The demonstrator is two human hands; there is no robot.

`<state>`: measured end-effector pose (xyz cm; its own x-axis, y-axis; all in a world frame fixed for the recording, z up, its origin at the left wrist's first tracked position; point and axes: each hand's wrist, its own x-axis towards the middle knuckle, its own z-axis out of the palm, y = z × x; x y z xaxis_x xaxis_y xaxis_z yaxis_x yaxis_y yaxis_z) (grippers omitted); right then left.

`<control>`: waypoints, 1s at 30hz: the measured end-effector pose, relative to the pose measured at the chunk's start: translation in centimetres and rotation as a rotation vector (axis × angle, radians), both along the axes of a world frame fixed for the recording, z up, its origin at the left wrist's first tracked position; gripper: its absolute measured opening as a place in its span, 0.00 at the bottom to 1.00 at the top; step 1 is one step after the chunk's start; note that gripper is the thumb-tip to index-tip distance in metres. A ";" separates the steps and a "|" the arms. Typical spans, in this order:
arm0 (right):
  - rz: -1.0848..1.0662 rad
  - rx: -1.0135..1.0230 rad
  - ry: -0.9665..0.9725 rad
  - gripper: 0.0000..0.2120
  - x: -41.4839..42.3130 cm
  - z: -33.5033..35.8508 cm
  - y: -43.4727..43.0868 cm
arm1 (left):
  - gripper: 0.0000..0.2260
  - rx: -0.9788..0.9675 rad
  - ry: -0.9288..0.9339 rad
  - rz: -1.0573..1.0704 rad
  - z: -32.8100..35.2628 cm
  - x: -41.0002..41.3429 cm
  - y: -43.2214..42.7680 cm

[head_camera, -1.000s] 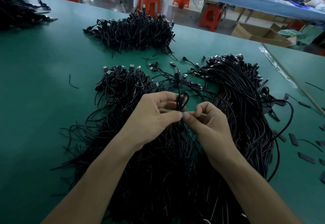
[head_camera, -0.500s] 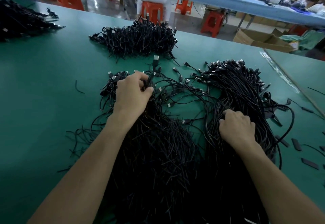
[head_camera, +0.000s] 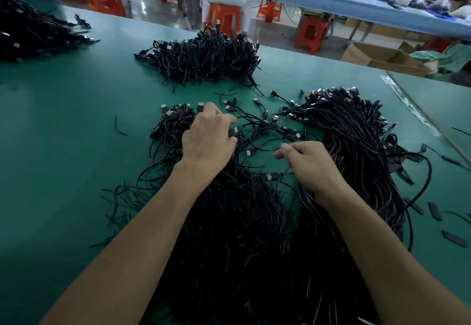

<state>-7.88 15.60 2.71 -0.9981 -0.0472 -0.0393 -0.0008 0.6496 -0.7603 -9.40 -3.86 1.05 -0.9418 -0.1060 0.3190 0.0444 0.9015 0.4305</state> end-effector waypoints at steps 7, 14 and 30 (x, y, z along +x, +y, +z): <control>0.476 -0.169 0.230 0.14 4.6 4.9 -4.2 | 0.15 0.317 0.077 -0.649 -0.6 0.9 1.5; 0.371 -0.614 0.188 0.20 4.5 5.4 -1.0 | 0.14 0.765 0.288 -0.145 -0.7 0.4 1.2; 0.397 -0.143 0.055 0.14 3.7 3.5 -0.8 | 0.20 0.130 0.169 -0.248 1.5 2.2 2.7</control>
<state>-4.21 14.80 6.23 -0.9018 -0.4294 0.0487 -0.2729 0.4785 -0.8346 -7.24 -1.12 2.52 -0.8787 0.0693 0.4723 0.3362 0.7922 0.5093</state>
